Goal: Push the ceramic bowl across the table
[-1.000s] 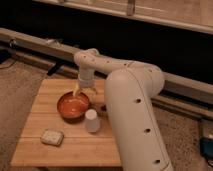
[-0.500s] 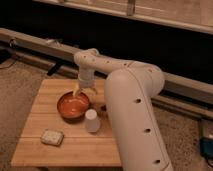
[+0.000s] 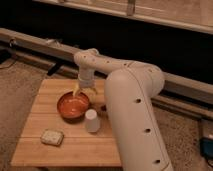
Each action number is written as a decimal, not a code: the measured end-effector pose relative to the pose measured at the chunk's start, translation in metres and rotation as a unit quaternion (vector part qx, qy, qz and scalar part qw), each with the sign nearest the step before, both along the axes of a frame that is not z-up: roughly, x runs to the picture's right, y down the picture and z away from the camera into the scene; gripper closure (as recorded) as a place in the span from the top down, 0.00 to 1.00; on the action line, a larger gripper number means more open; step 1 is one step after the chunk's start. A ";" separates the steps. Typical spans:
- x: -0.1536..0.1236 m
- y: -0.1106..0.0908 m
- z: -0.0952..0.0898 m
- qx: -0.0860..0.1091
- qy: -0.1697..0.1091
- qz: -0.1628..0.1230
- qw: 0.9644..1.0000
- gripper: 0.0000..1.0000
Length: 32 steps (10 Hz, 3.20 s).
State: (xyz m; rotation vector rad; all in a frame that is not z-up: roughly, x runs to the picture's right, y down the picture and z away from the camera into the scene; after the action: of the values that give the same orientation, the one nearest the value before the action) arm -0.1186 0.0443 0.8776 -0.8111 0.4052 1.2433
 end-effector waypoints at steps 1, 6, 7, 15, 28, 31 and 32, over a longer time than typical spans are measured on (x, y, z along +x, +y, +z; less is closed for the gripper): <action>0.000 -0.001 0.000 0.001 0.000 0.000 1.000 0.80; 0.001 -0.001 0.001 0.001 0.001 0.000 1.000 0.80; 0.001 -0.001 0.005 0.002 0.000 -0.003 1.000 0.80; -0.023 0.032 0.049 -0.010 -0.021 -0.029 0.999 0.80; -0.110 0.062 0.020 -0.078 -0.054 -0.082 0.992 0.80; -0.129 0.070 0.014 -0.090 -0.070 -0.091 0.989 0.80; -0.139 0.074 0.011 -0.095 -0.078 -0.095 0.988 0.80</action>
State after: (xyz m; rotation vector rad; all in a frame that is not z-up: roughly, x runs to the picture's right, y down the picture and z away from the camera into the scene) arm -0.2576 0.1178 0.8883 -1.0011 0.4661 0.9662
